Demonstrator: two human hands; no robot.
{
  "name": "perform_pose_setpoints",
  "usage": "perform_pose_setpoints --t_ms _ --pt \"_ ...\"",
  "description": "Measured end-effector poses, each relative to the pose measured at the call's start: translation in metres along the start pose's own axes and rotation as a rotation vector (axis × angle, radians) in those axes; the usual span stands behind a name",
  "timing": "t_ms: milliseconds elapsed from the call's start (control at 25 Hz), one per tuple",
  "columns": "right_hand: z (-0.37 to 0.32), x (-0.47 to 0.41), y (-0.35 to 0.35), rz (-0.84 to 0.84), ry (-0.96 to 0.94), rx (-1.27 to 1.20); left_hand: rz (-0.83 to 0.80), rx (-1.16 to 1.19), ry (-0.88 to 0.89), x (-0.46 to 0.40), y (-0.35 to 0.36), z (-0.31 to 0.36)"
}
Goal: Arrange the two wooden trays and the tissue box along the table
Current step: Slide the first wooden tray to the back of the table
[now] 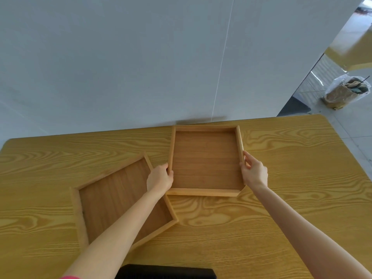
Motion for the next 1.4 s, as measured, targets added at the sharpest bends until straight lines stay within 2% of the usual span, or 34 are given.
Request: perform_pose_setpoints --t_ms 320,520,600,680,760,800,880,960,1400 --pt "-0.025 0.023 0.064 -0.126 -0.052 -0.033 0.062 -0.04 -0.097 0.003 -0.033 -0.068" --pt "-0.031 0.021 0.073 -0.182 -0.114 0.146 0.06 -0.079 -0.064 0.009 -0.032 -0.07" --pt "-0.042 0.03 0.074 -0.191 -0.261 0.329 0.064 -0.128 0.015 0.016 -0.031 -0.06" --pt "-0.056 0.056 0.081 -0.217 -0.506 0.478 0.096 -0.273 0.212 0.03 -0.026 -0.039" --pt "-0.056 0.088 0.1 -0.327 -0.685 0.621 0.057 -0.376 0.425 0.044 -0.01 -0.019" --pt "-0.049 0.1 0.11 -0.384 -0.715 0.693 -0.001 -0.4 0.466 0.047 0.002 -0.016" --pt "-0.035 0.109 0.125 -0.453 -0.703 0.793 -0.127 -0.436 0.445 0.048 0.021 -0.02" --pt "-0.032 0.105 0.129 -0.456 -0.678 0.789 -0.216 -0.491 0.419 0.046 0.032 -0.027" --pt "-0.05 0.064 0.134 -0.462 -0.646 0.73 -0.241 -0.505 0.37 0.014 0.03 -0.013"
Point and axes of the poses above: each hand's wrist, its own x-axis away from the middle knuckle, its own y-axis out of the palm, z = x × y, the point moved 9 cm from there along -x, towards the middle knuckle, and after that the axes turned 1 degree about y, right-handed, at the moved point
